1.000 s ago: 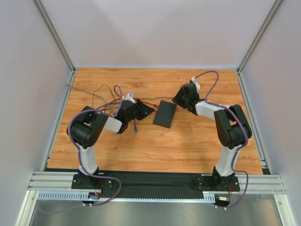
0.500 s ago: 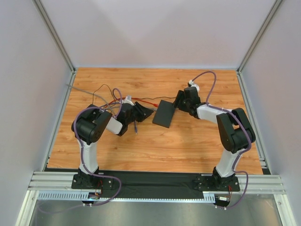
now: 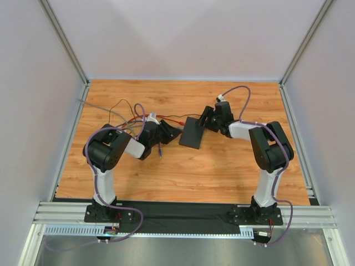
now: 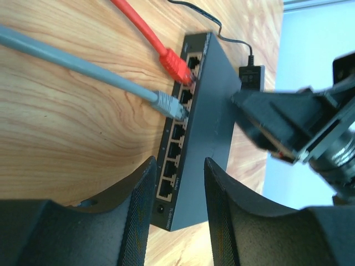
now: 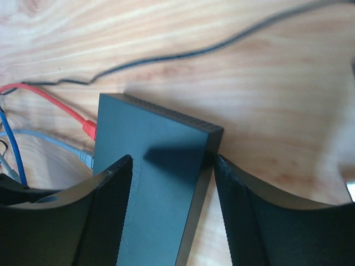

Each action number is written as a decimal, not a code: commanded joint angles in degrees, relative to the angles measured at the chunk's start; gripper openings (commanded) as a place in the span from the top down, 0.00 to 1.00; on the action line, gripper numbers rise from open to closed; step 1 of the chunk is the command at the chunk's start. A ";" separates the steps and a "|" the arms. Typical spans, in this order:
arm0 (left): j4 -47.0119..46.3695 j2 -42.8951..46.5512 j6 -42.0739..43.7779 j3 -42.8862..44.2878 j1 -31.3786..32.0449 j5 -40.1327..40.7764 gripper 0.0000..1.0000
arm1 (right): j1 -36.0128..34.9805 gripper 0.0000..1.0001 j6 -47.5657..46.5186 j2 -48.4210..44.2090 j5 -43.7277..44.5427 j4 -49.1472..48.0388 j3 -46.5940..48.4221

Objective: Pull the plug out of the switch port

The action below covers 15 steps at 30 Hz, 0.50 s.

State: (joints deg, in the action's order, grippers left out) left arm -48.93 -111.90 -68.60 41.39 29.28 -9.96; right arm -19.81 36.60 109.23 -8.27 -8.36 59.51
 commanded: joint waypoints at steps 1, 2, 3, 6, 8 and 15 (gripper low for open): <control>0.85 2.56 3.20 1.24 -0.01 0.73 0.53 | 0.30 0.39 -0.21 4.67 -4.03 -0.26 5.08; 1.29 2.65 3.38 1.24 -0.10 0.81 0.53 | 0.39 0.41 -0.91 5.63 -4.73 0.01 6.14; 1.81 2.82 3.56 1.07 -0.18 1.16 0.53 | 0.56 0.44 -1.26 7.04 -5.78 0.36 8.15; 0.86 3.26 3.04 0.01 -0.27 2.22 0.54 | 0.92 0.51 -3.11 8.89 -5.88 1.94 11.93; 0.06 3.18 2.51 -0.86 -0.19 3.01 0.54 | 0.92 0.50 -5.21 8.81 -5.27 4.48 13.18; -4.77 0.72 -0.39 -1.40 -0.71 2.83 0.54 | 0.92 0.41 -8.74 1.88 2.73 5.46 8.44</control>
State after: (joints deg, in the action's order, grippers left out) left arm -48.97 -111.35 -68.07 40.49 28.88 -8.01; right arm -18.98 31.11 115.85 -10.04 -5.10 69.52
